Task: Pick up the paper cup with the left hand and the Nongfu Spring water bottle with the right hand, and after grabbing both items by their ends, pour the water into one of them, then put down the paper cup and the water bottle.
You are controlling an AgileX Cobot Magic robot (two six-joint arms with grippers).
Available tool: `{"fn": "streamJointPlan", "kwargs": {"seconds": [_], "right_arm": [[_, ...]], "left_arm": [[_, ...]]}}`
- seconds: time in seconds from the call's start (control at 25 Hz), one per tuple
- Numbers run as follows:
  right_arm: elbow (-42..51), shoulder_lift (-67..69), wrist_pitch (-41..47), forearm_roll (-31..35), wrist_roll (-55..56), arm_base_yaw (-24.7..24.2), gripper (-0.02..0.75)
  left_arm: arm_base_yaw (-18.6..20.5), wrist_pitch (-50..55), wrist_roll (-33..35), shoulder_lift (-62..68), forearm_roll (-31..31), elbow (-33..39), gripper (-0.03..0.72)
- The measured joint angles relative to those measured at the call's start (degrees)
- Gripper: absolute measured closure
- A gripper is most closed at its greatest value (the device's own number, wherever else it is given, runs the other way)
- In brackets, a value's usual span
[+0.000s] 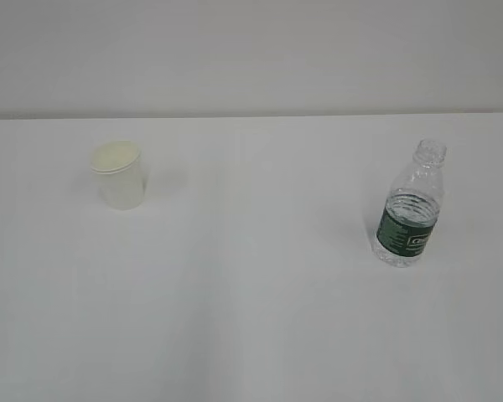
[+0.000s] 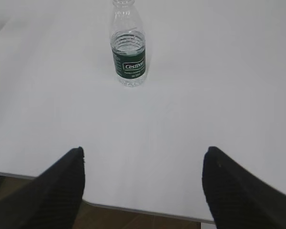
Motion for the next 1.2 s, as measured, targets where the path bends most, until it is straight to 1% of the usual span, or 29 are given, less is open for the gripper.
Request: {"fn": "streamJointPlan", "kwargs": {"seconds": [1.2], "right_arm": [[0.0, 0.0, 0.0, 0.0, 0.0, 0.0, 0.164]], "left_arm": [[0.0, 0.0, 0.0, 0.0, 0.0, 0.0, 0.111]]}}
